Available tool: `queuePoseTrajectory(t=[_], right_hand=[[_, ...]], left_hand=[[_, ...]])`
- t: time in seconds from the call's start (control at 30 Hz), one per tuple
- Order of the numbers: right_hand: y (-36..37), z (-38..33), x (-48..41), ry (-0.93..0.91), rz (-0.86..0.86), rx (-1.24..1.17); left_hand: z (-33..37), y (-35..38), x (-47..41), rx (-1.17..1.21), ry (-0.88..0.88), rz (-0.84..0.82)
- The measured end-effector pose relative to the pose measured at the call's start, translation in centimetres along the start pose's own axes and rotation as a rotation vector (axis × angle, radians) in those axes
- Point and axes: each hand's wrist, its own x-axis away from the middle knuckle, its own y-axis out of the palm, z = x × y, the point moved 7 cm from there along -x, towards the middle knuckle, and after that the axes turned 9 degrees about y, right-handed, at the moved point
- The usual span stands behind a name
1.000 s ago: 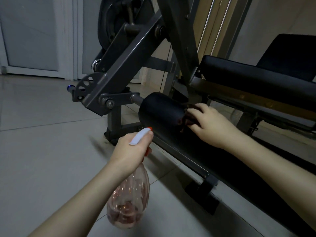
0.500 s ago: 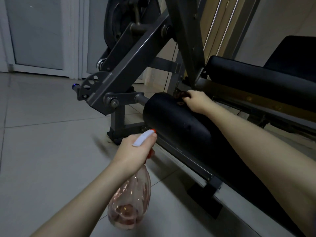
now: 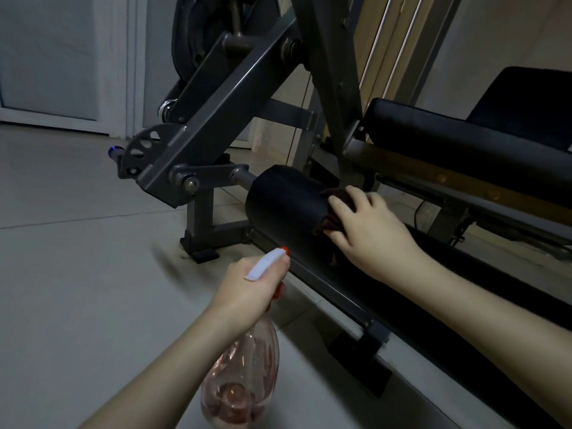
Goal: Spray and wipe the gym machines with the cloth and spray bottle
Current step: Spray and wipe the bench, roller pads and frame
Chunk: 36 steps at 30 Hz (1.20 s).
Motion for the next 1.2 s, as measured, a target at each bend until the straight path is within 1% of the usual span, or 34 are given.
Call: queuePoseTrajectory(t=[0.13,0.27,0.37,0.5,0.57,0.63,0.7,0.87,1.0,1.13,1.2], right_hand=[[1.2,-3.5,-3.1,-0.065,0.008,0.044],[2.2,-7.0,-6.5,-0.129,0.011,0.042],[3.0,-9.4,-8.9,-0.166,0.014,0.046],[3.3,-11.1,-11.6,-0.172,0.035,-0.030],[3.3,-11.5,-12.7,-0.168,0.000,-0.074],[3.3,-11.1,-13.2,-0.160,-0.050,-0.111],[3.1,-10.2,-12.8,-0.175,-0.065,-0.161],[1.9,-6.1,-9.0,-0.213,-0.090,-0.219],[0.4,-2.0,-4.0,-0.188,-0.119,-0.175],[-0.8,1.6,1.8,-0.150,-0.138,-0.032],[-0.9,2.4,3.0,-0.113,-0.166,-0.037]], left_hand=[[-1.1,-0.3,0.0,0.061,-0.045,0.031],[-1.5,-1.4,-0.2,0.070,-0.022,0.066],[-2.3,-2.6,-0.1,0.076,-0.044,0.093],[-3.5,-3.4,0.1,0.073,-0.082,0.098],[-3.8,-3.3,0.1,0.072,-0.095,0.093],[-3.7,-3.1,0.2,0.074,-0.099,0.089],[-3.2,-2.7,0.3,0.071,-0.086,0.083],[-1.5,-1.4,0.4,0.076,-0.057,0.045],[-0.4,-0.3,0.6,0.045,-0.033,-0.015],[1.2,0.4,0.8,0.039,0.005,-0.027],[1.8,0.5,0.8,0.032,0.032,-0.043]])
